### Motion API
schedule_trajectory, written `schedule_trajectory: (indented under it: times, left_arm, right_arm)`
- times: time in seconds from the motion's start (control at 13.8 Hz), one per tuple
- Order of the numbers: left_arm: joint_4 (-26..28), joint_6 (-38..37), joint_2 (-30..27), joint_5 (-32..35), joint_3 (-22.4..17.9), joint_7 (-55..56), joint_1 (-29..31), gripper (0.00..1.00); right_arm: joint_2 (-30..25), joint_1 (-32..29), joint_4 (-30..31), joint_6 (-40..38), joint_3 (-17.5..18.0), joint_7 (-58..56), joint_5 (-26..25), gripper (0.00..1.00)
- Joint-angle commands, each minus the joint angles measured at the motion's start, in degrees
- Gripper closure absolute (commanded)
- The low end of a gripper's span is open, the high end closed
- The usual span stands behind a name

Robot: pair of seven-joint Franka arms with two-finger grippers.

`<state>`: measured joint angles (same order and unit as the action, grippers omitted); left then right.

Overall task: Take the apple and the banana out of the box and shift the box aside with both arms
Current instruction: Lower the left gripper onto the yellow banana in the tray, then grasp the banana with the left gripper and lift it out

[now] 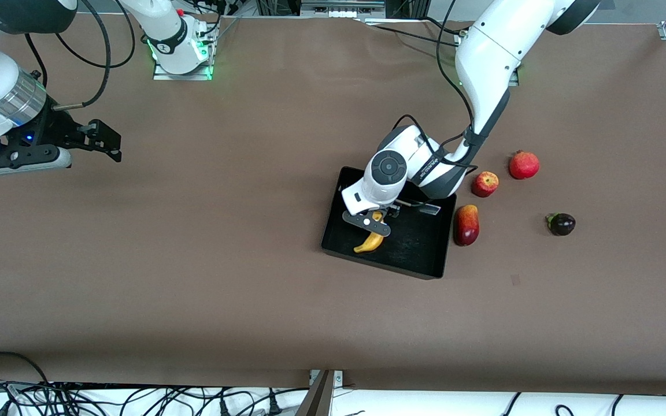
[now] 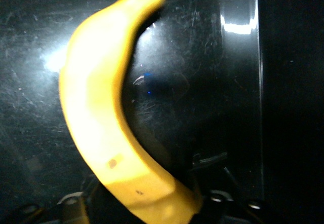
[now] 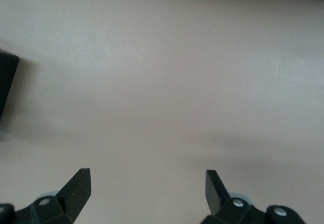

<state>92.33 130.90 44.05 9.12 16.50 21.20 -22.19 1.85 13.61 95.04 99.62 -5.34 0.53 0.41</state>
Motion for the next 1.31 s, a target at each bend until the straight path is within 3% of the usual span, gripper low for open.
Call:
schedule_trajectory:
  times: [0.0,0.22,0.44,0.58,0.8,0.95,1.24]
  left_arm:
    - [-0.93,0.14,1.04,1.60,-0.42,1.74,-0.49,0.98]
    - [-1.10,-0.91,-1.50,1.51,-0.33,3.13,0.04,1.00]
    - [-2.15,-9.76,-8.08,-0.06,0.19,4.46,2.31,1.00]
    - [-2.16,-14.78,-13.09,-7.06,0.20,4.46,4.68,1.00]
    - [-2.42,-25.92,-18.90,-9.30,-0.07,3.68,12.49,0.99]
    - [-2.42,-33.58,-19.00,-8.43,-0.51,2.71,18.73,0.99]
    - [-1.98,-33.97,-14.62,-5.02,-0.95,-2.64,30.42,0.93]
  right_arm:
    - [-0.01,-0.07,-0.73,-0.92,-0.02,0.26,-0.23,0.00]
    - [-0.01,-0.07,-0.73,-1.01,-0.02,0.26,-0.23,0.00]
    - [-0.01,-0.07,-0.73,-1.01,-0.02,0.26,-0.23,0.00]
    - [-0.01,-0.07,-0.73,-1.01,-0.02,0.26,-0.23,0.00]
    - [-0.01,-0.07,-0.73,-1.01,-0.02,0.26,-0.23,0.00]
    - [-0.01,-0.07,-0.65,-1.01,-0.02,0.26,-0.23,0.00]
    - [-0.01,-0.07,-0.73,-1.10,-0.02,0.26,-0.23,0.00]
